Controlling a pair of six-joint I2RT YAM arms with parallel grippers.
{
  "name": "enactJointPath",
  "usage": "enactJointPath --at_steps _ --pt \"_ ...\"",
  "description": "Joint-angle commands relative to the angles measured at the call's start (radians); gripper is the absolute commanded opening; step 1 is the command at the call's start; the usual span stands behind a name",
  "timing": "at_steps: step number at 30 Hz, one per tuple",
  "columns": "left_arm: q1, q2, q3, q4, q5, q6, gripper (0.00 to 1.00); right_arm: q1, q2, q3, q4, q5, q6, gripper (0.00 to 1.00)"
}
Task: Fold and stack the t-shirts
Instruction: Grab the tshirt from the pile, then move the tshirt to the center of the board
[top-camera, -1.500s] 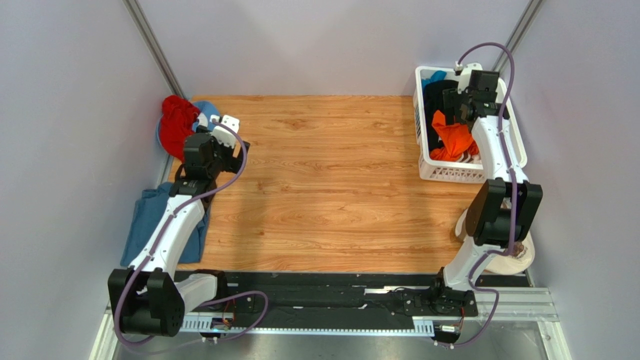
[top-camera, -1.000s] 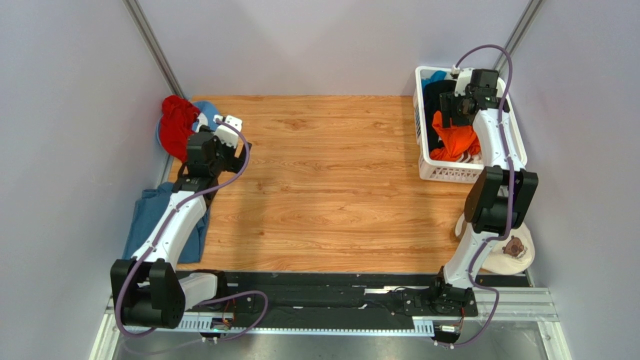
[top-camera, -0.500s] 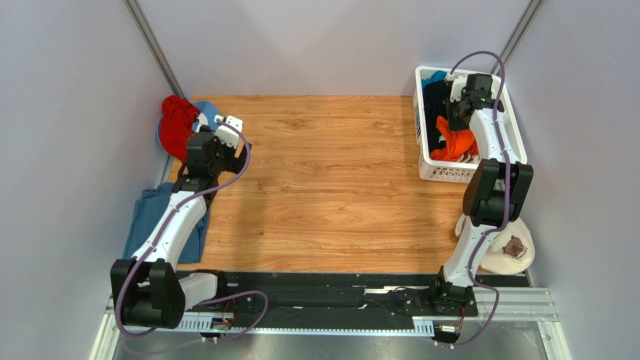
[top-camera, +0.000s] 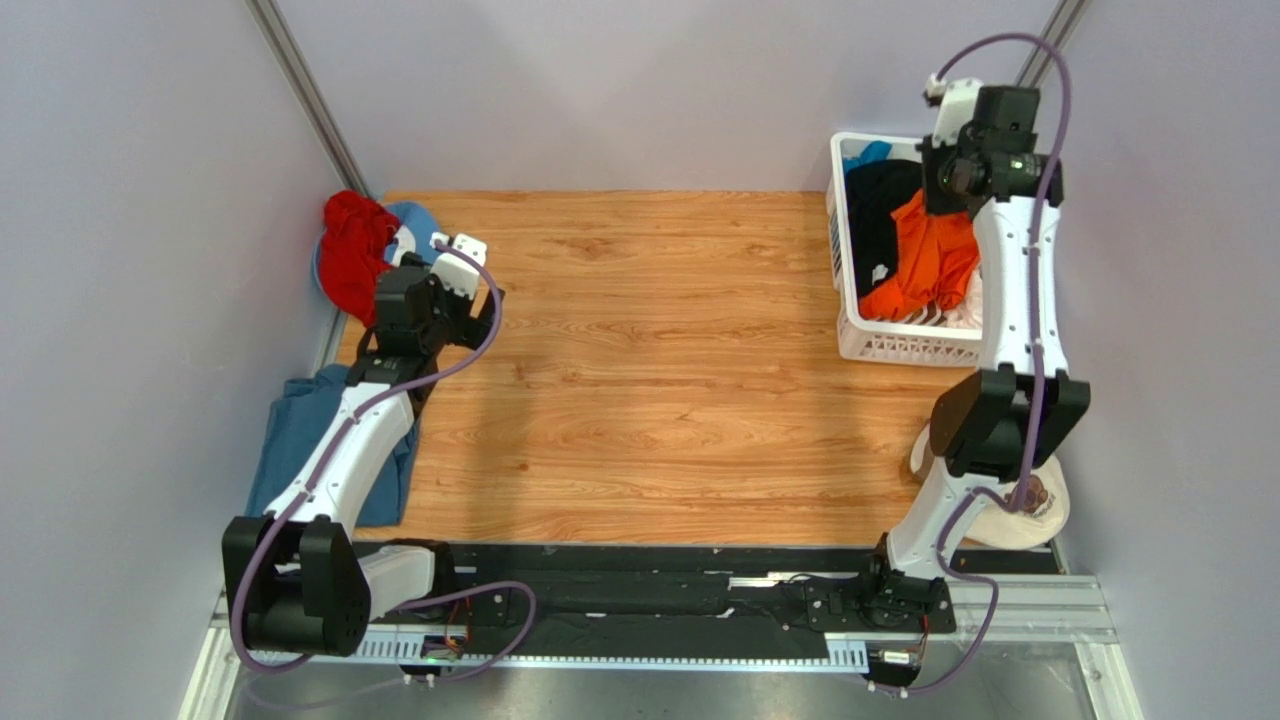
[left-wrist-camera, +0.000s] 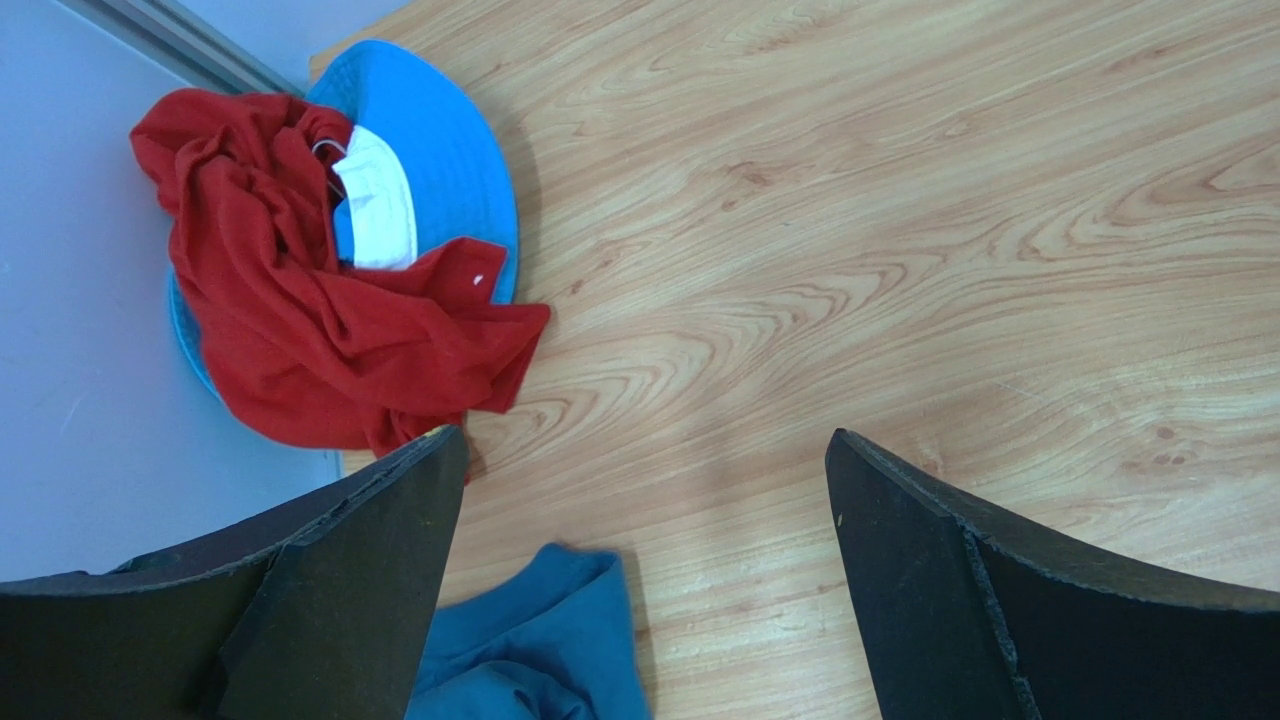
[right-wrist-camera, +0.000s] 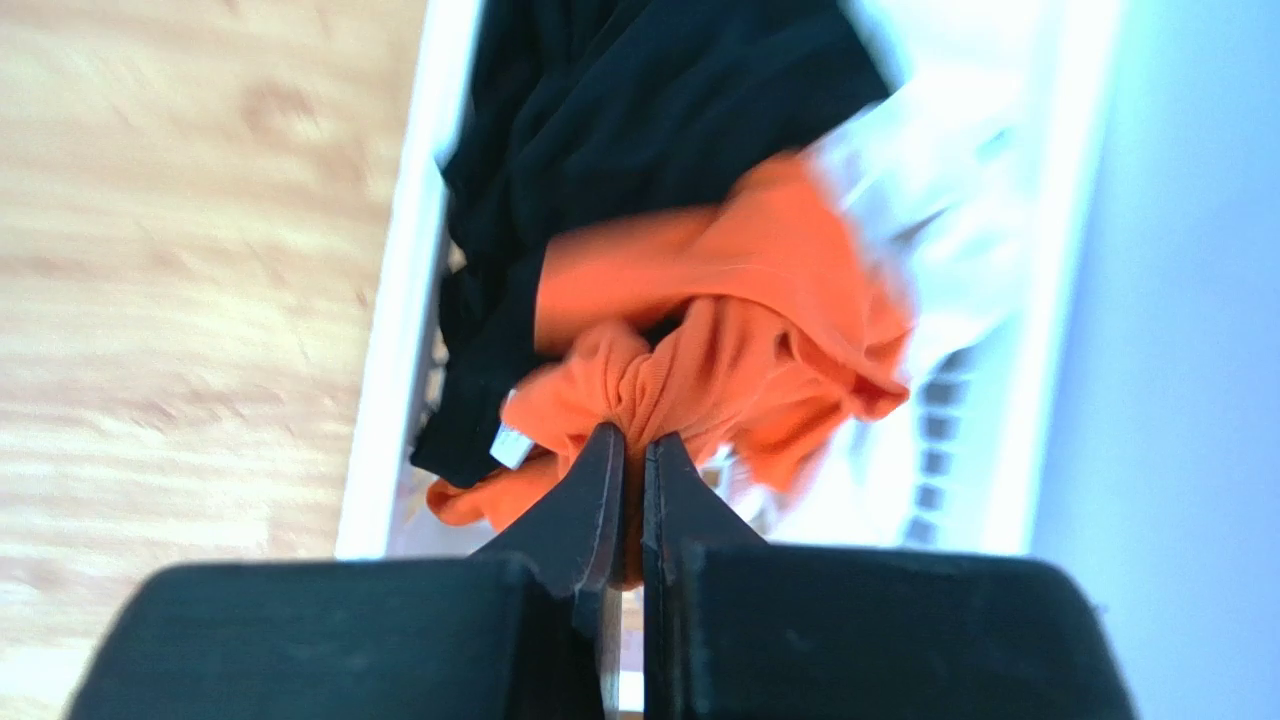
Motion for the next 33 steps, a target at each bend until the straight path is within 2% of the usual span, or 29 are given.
enactJointPath --at_steps 1,5,6,11,16,19,22,33 --pt "0.0 0.013 0.011 0.04 0.02 -0.019 0.98 0.038 -0.189 0.22 -0.092 0.032 -0.025 0.0" --pt "0.0 0.01 0.01 0.041 0.022 -0.016 0.99 0.092 -0.267 0.225 -0.065 0.08 -0.088 0.0" --pt "0.0 0.01 0.011 0.041 0.022 -0.016 0.99 0.101 -0.281 0.222 -0.054 0.131 -0.099 0.0" --pt "0.0 0.001 0.011 0.046 0.011 -0.016 0.99 0.116 -0.363 0.198 0.101 0.147 -0.116 0.0" --pt "-0.002 0.001 0.011 0.046 0.005 -0.022 0.99 0.148 -0.364 0.268 0.224 0.142 -0.125 0.0" --pt "0.0 -0.002 0.011 0.046 0.016 -0.016 0.99 0.236 -0.343 0.297 0.211 0.138 -0.169 0.0" --pt "-0.002 -0.01 0.022 0.04 0.017 -0.022 0.99 0.348 -0.34 0.259 0.204 0.17 -0.226 0.0" --pt "0.0 -0.002 0.051 0.029 -0.012 -0.033 0.98 0.694 -0.209 0.239 0.181 0.225 -0.245 0.0"
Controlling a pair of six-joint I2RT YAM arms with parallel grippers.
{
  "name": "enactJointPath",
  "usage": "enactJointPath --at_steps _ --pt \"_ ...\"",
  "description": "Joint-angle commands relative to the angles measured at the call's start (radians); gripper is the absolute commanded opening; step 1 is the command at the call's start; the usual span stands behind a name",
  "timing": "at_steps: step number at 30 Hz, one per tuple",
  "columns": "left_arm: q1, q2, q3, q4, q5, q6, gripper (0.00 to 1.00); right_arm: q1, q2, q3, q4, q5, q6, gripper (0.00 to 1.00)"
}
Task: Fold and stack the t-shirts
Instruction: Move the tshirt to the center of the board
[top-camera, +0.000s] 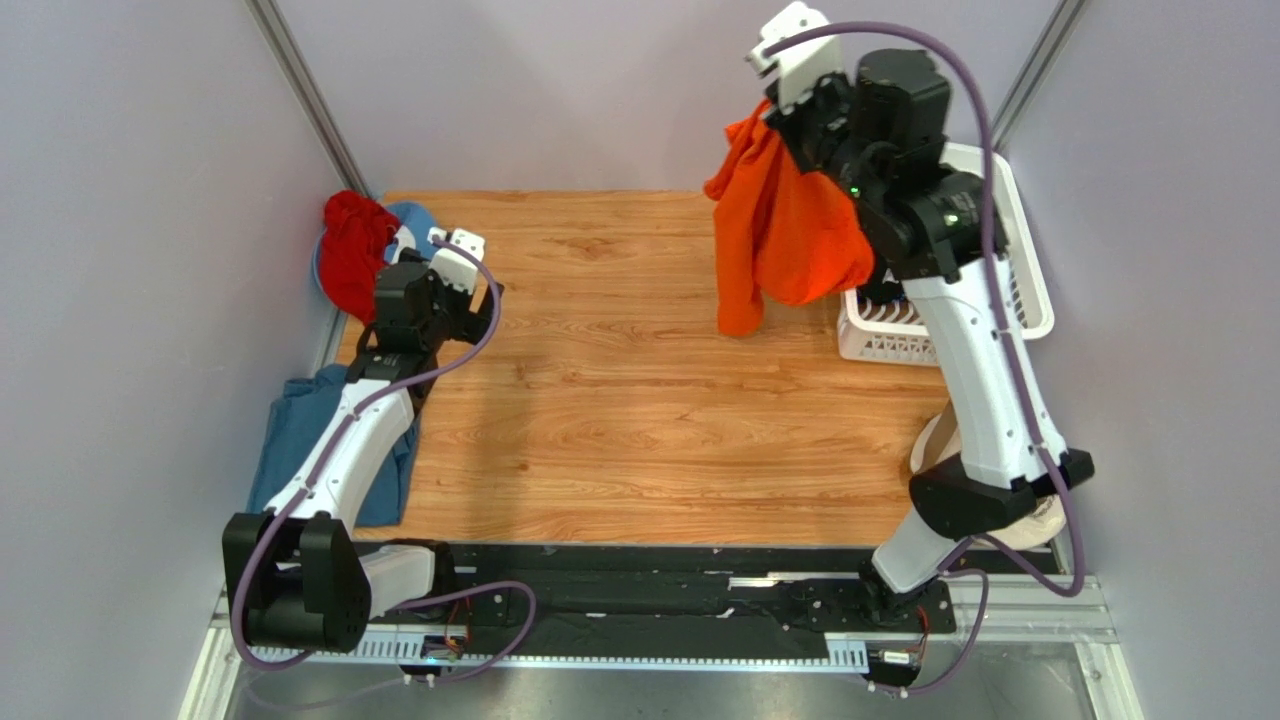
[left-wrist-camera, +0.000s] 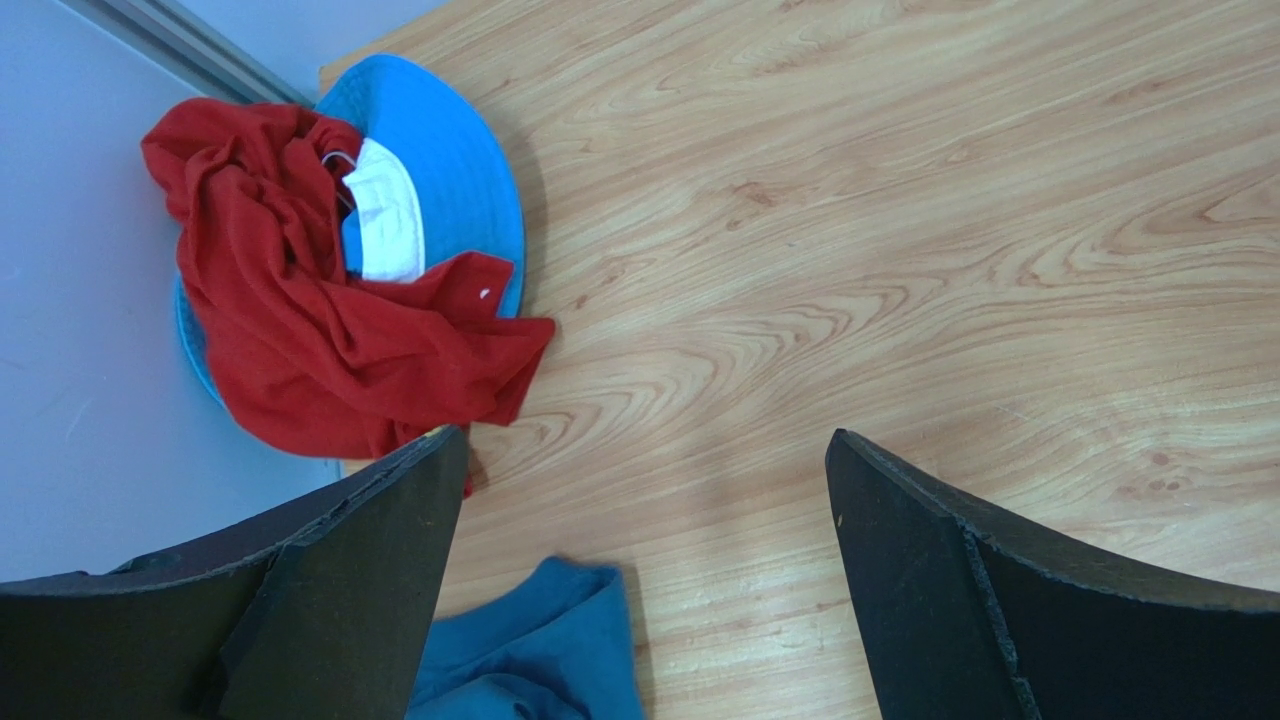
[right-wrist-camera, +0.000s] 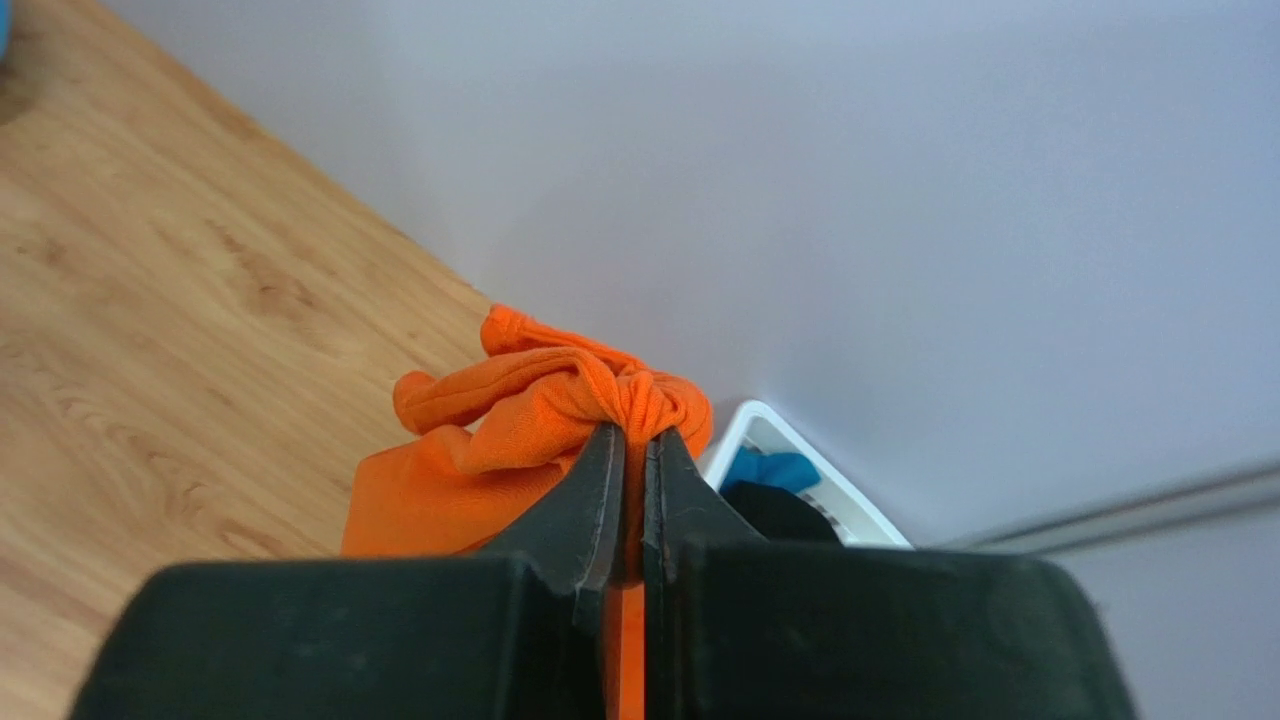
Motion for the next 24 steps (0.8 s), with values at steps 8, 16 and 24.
enactJointPath --at_steps 8,16,24 --pt "0.0 -0.022 0.004 0.036 -0.021 0.006 0.98 0.261 0.128 -0.029 0.056 0.074 -0.043 0.0" --pt "0.0 -0.012 -0.013 0.034 -0.018 0.011 0.98 0.285 0.18 -0.231 0.136 0.149 -0.063 0.05" --pt "0.0 -0.015 -0.031 0.036 0.019 0.008 0.98 0.285 0.227 -0.305 0.176 0.152 -0.035 0.0"
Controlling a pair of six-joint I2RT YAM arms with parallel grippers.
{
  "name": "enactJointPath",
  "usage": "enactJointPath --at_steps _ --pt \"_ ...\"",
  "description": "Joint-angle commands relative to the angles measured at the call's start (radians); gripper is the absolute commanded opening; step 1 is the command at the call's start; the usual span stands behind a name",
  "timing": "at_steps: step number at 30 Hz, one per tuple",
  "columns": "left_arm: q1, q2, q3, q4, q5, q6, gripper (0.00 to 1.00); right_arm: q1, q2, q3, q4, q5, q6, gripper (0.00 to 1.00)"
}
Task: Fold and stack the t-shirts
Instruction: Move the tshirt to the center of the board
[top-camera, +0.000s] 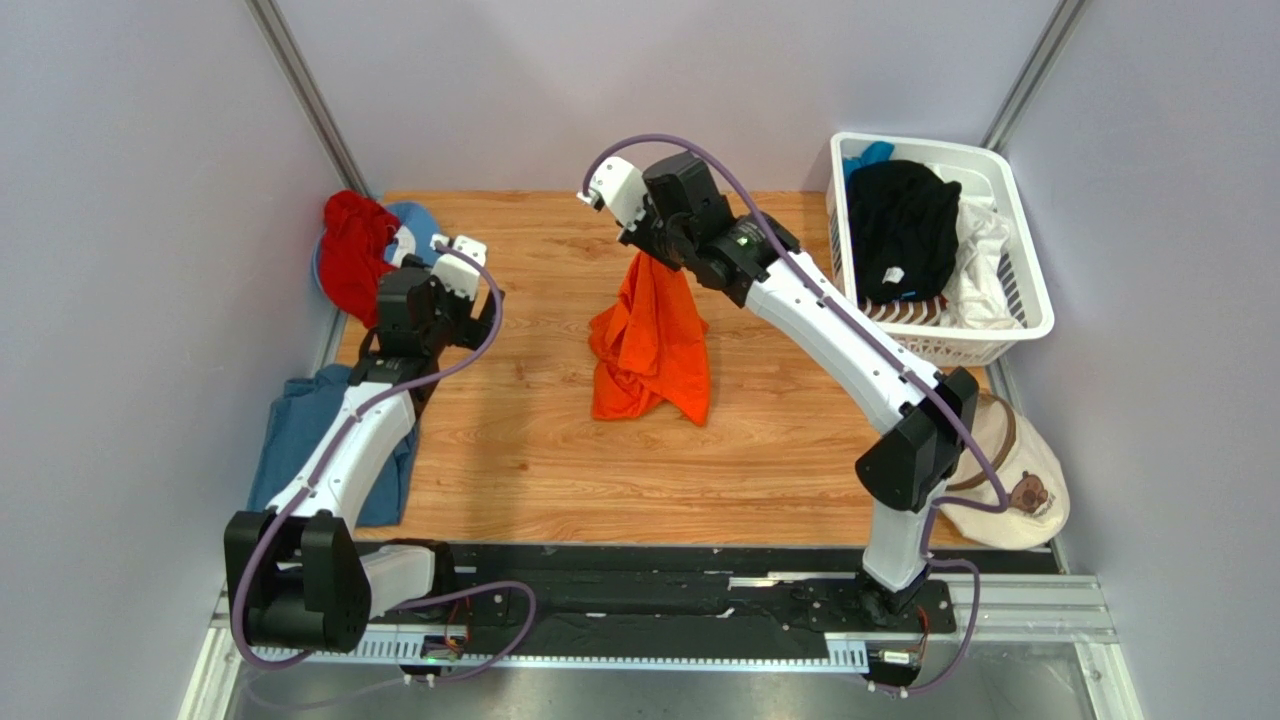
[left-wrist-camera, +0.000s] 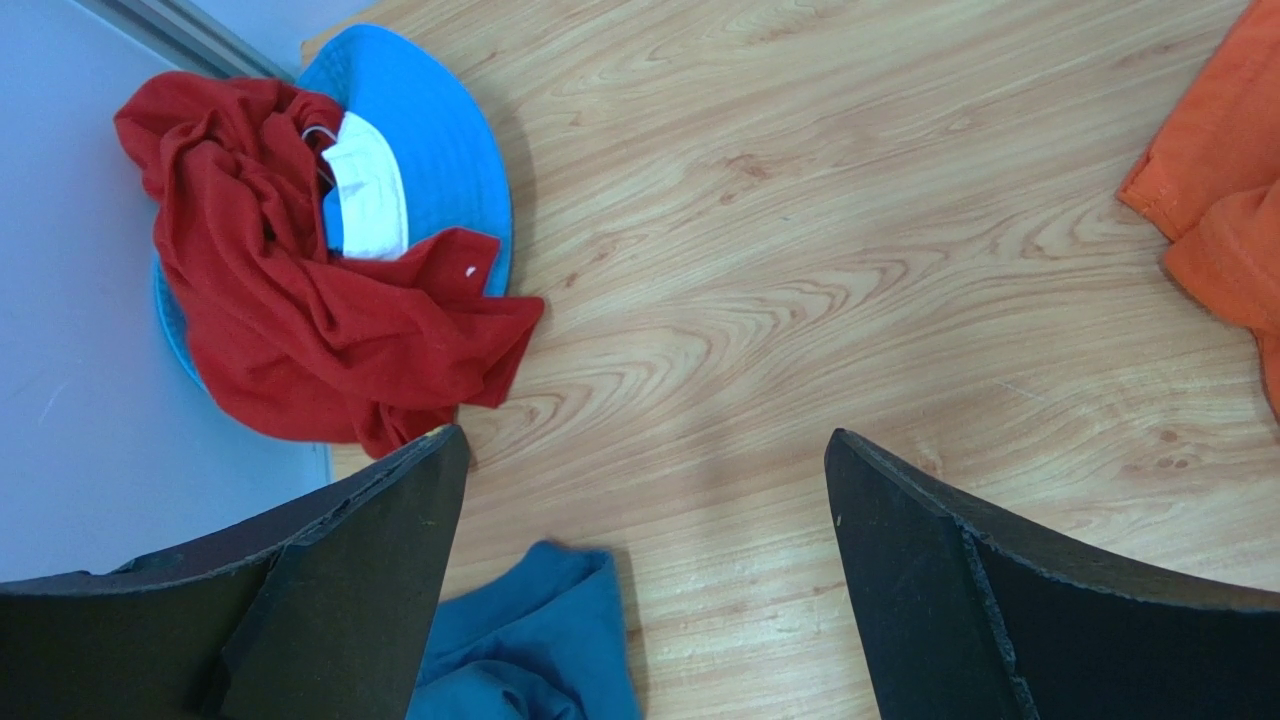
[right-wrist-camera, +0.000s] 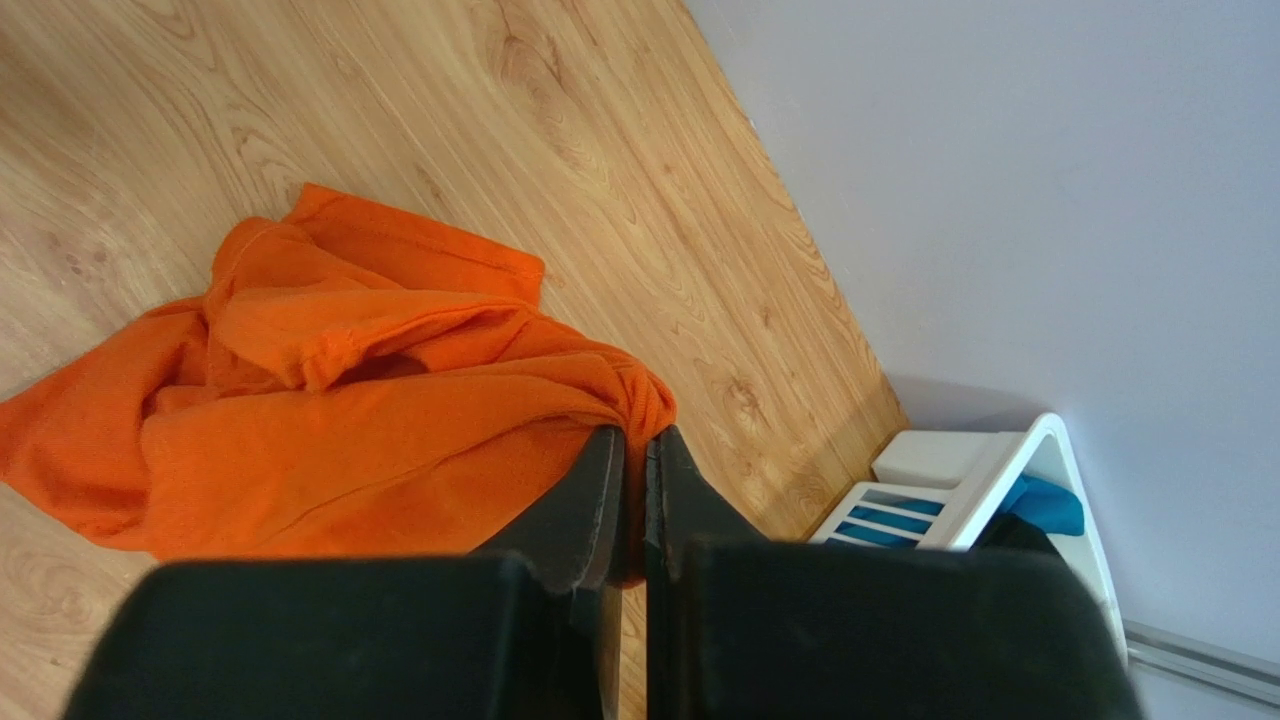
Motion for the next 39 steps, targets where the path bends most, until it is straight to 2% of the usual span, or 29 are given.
enactJointPath --at_steps 1,3,10,13,18,21,23,24,25,27,28,30,31,39 --pt "-0.002 -0.018 -0.005 0.027 0.03 0.003 0.98 -0.004 0.025 0.028 0.088 0.036 0.003 0.0" --pt "0.0 -0.022 -0.007 0.027 0.039 0.003 0.98 -0.006 0.063 0.063 0.088 0.056 -0.002 0.02" --pt "0.0 -0.022 -0.011 0.015 0.064 0.02 0.98 -0.047 0.163 0.154 0.094 0.128 -0.026 0.02" --pt "-0.002 -0.021 -0.016 0.015 0.064 0.032 0.98 -0.077 0.194 0.148 0.099 0.227 -0.051 0.02" --pt "0.0 -0.006 -0.03 0.027 0.065 0.04 0.98 -0.128 0.156 0.045 0.091 0.258 -0.049 0.01" --pt "0.0 0.016 -0.028 0.059 0.072 0.037 0.98 -0.137 0.114 -0.051 0.089 0.266 -0.051 0.08" --pt "-0.002 0.025 -0.027 0.067 0.075 0.034 0.98 -0.144 0.09 -0.123 0.089 0.284 -0.057 0.18" --pt "-0.002 0.034 -0.025 0.07 0.078 0.034 0.98 -0.145 0.082 -0.146 0.088 0.292 -0.06 0.24" --pt "0.0 0.039 -0.025 0.073 0.078 0.034 0.98 -0.151 0.068 -0.168 0.085 0.306 -0.061 0.35" --pt "0.0 0.053 -0.027 0.087 0.082 0.038 0.98 -0.159 0.056 -0.225 0.079 0.321 -0.058 0.47" --pt "0.0 0.059 -0.027 0.092 0.085 0.038 0.98 -0.159 0.047 -0.237 0.074 0.336 -0.052 0.58" --pt "0.0 0.077 -0.025 0.099 0.096 0.037 0.98 -0.16 0.034 -0.258 0.037 0.323 -0.028 0.64" --pt "0.0 0.083 -0.024 0.101 0.101 0.034 0.98 -0.157 0.024 -0.258 0.021 0.286 -0.013 0.7" --pt "-0.002 0.13 -0.025 0.122 0.104 0.029 0.98 -0.118 0.031 -0.217 -0.139 0.048 0.127 0.71"
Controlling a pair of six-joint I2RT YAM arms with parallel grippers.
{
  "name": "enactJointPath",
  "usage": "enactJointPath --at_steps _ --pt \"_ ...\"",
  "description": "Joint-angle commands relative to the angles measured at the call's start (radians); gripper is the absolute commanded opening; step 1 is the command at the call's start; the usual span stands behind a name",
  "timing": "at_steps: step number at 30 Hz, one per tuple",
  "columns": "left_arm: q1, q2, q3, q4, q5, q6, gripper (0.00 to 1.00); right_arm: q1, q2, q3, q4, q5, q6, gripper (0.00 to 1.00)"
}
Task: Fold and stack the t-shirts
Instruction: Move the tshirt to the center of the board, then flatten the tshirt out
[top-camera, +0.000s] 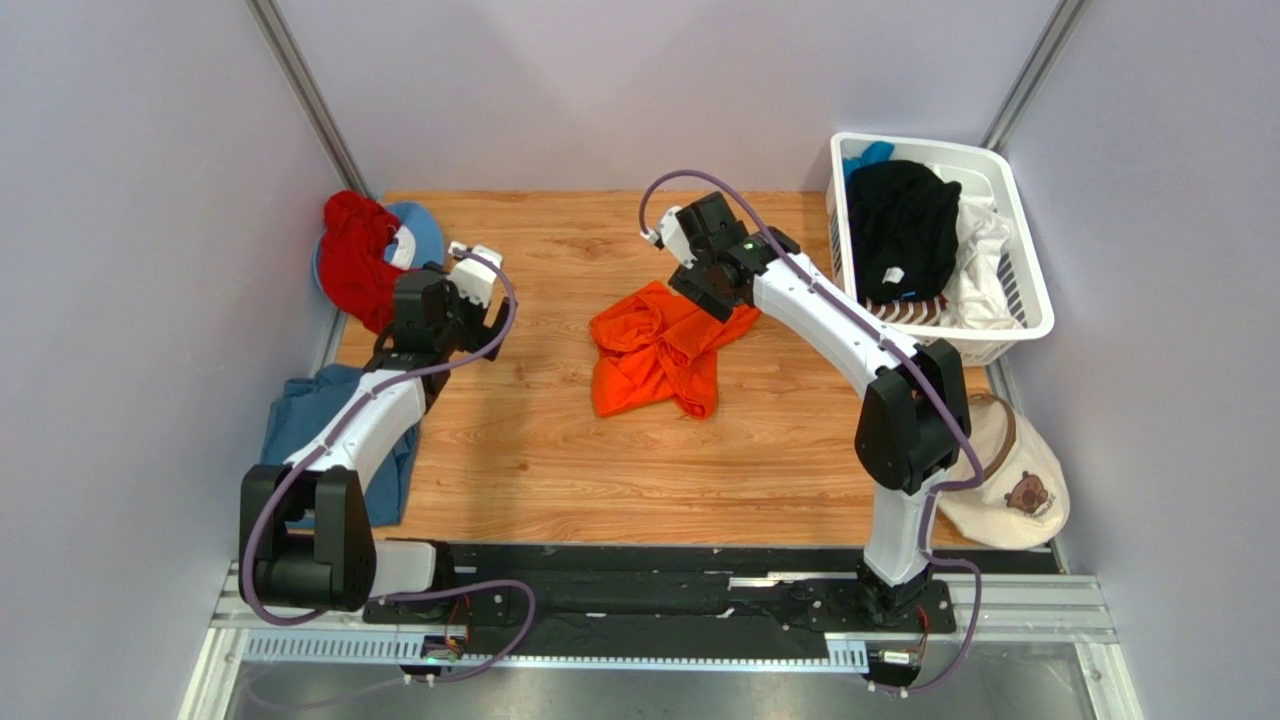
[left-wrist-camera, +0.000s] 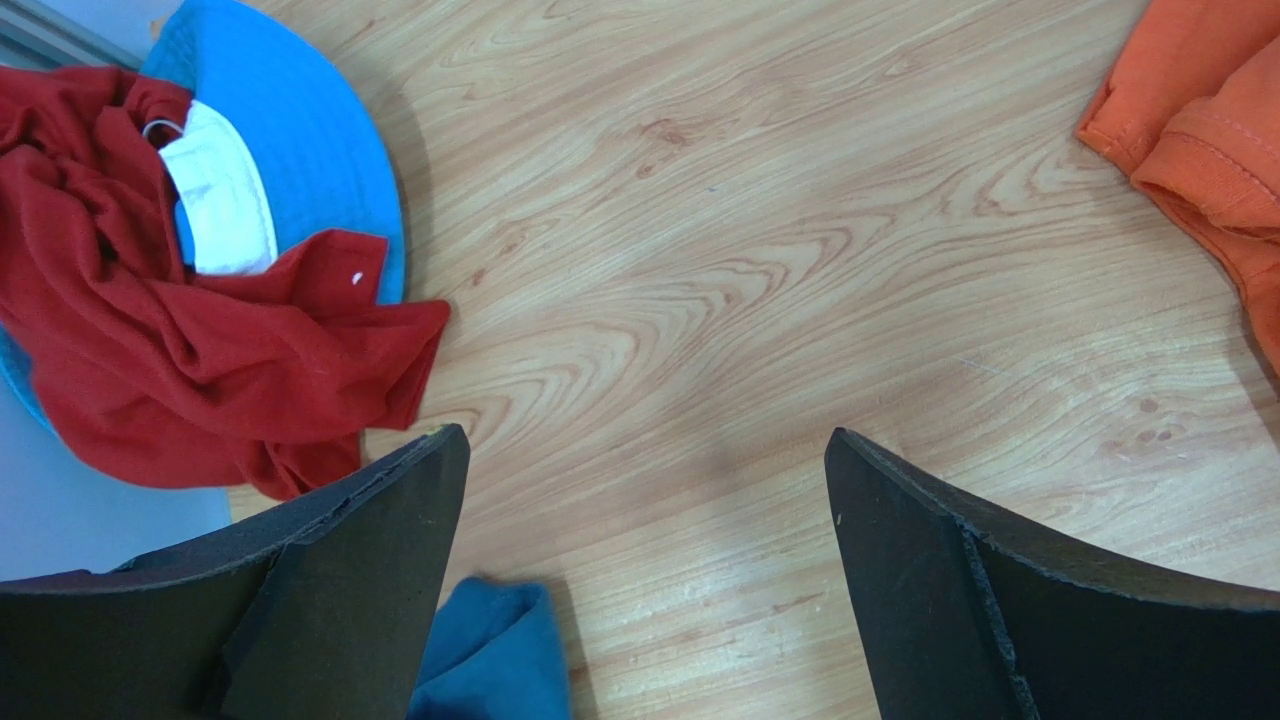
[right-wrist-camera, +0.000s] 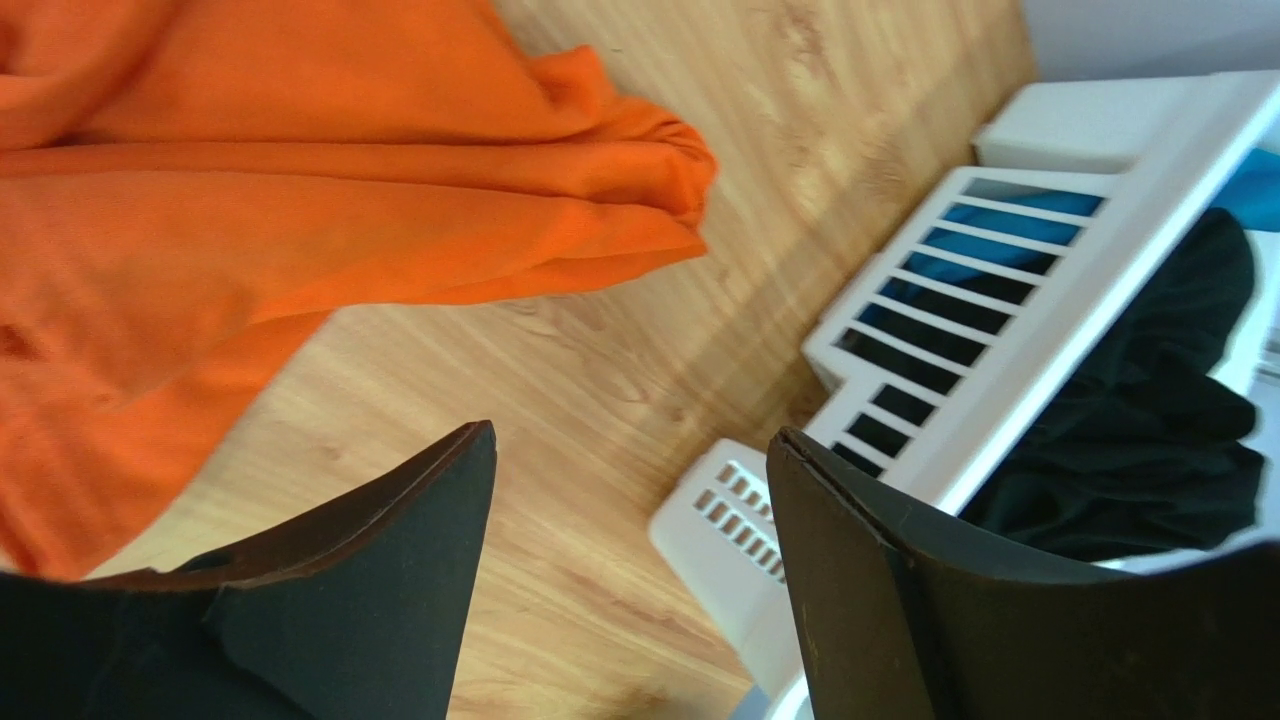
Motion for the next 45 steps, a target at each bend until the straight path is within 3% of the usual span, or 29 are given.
enactJointPath --at_steps 1,9,37,38,41,42,43,45 --pt "-0.002 0.013 -0.004 0.053 0.018 0.015 0.98 0.043 -0.029 0.038 -0.076 -0.144 0.08 0.71" --pt "0.0 0.019 -0.016 0.059 0.001 0.038 0.98 0.128 0.034 0.024 -0.068 -0.183 0.096 0.66" --pt "0.0 0.007 -0.025 0.04 -0.014 0.058 0.96 0.125 0.144 -0.065 0.045 -0.203 0.093 0.54" --pt "0.0 0.005 -0.027 0.04 -0.014 0.058 0.96 0.123 0.147 -0.068 0.048 -0.201 0.091 0.51" --pt "0.0 0.004 -0.027 0.039 -0.016 0.059 0.96 0.114 0.169 -0.065 0.058 -0.189 0.088 0.32" --pt "0.0 0.002 -0.028 0.037 -0.017 0.058 0.96 0.106 0.17 -0.062 0.058 -0.183 0.086 0.23" --pt "0.0 0.002 -0.027 0.034 -0.017 0.058 0.96 0.102 0.169 -0.059 0.058 -0.164 0.085 0.03" --pt "0.0 -0.007 -0.03 0.031 -0.017 0.061 0.96 0.082 0.14 -0.057 0.056 -0.15 0.089 0.0"
